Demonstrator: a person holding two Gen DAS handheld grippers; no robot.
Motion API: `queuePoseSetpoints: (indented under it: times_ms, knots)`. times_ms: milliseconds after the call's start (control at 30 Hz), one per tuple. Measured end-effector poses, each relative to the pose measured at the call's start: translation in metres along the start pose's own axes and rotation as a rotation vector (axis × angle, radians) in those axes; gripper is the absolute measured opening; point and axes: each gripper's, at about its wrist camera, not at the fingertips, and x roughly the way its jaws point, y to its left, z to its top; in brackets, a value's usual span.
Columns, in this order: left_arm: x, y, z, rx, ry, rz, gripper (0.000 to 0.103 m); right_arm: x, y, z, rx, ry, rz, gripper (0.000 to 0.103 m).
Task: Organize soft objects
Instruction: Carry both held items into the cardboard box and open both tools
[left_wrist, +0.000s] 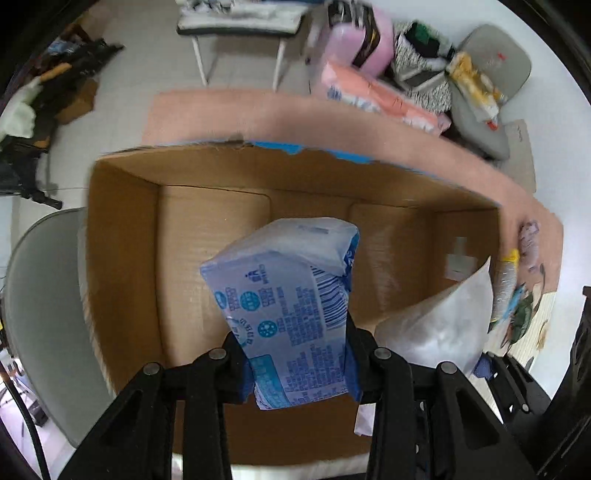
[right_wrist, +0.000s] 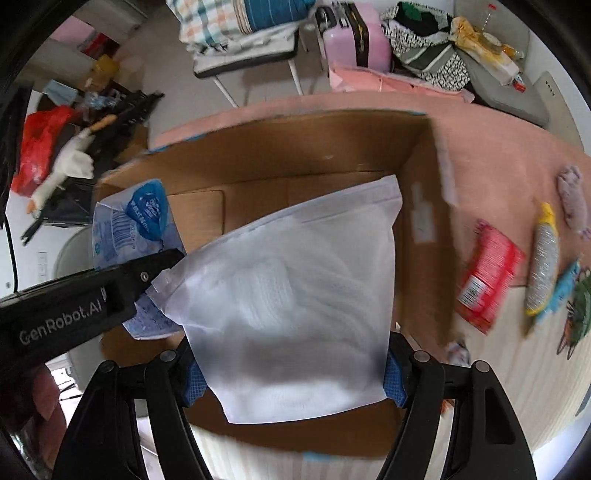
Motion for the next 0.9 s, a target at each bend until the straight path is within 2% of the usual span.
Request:
queuePoseSetpoints:
  times_ms: [100, 267, 400, 500, 633, 800, 900]
  knots:
    - [0.029, 0.004, 0.018, 0.020, 0.055, -0.005, 0.035, 0.028, 0.003, 0.015, -0.003, 0.014, -0.038, 0.076]
    - [0.059, -0.002, 0.032, 0.043, 0.103, -0.013, 0.035, 0.059, -0.006, 0.034, 0.017, 0.036, -0.064, 0.076]
    - [0.070, -0.007, 0.038, 0.049, 0.123, -0.037, 0.036, 0.070, -0.013, 0.049, 0.029, 0.018, -0.093, 0.076]
    - [0.078, -0.008, 0.041, 0.054, 0.132, -0.053, 0.038, 0.077, -0.018, 0.058, 0.054, 0.021, -0.085, 0.076]
    - [0.084, -0.009, 0.045, 0.061, 0.147, -0.046, 0.038, 0.082, -0.014, 0.065, 0.038, 0.008, -0.098, 0.077]
    - [0.082, -0.013, 0.050, 0.035, 0.157, -0.029, 0.050, 0.082, -0.011, 0.071, 0.024, 0.015, -0.081, 0.081]
    - [0.069, -0.016, 0.049, 0.042, 0.121, 0.002, 0.069, 0.070, -0.011, 0.069, 0.016, 0.030, -0.048, 0.094]
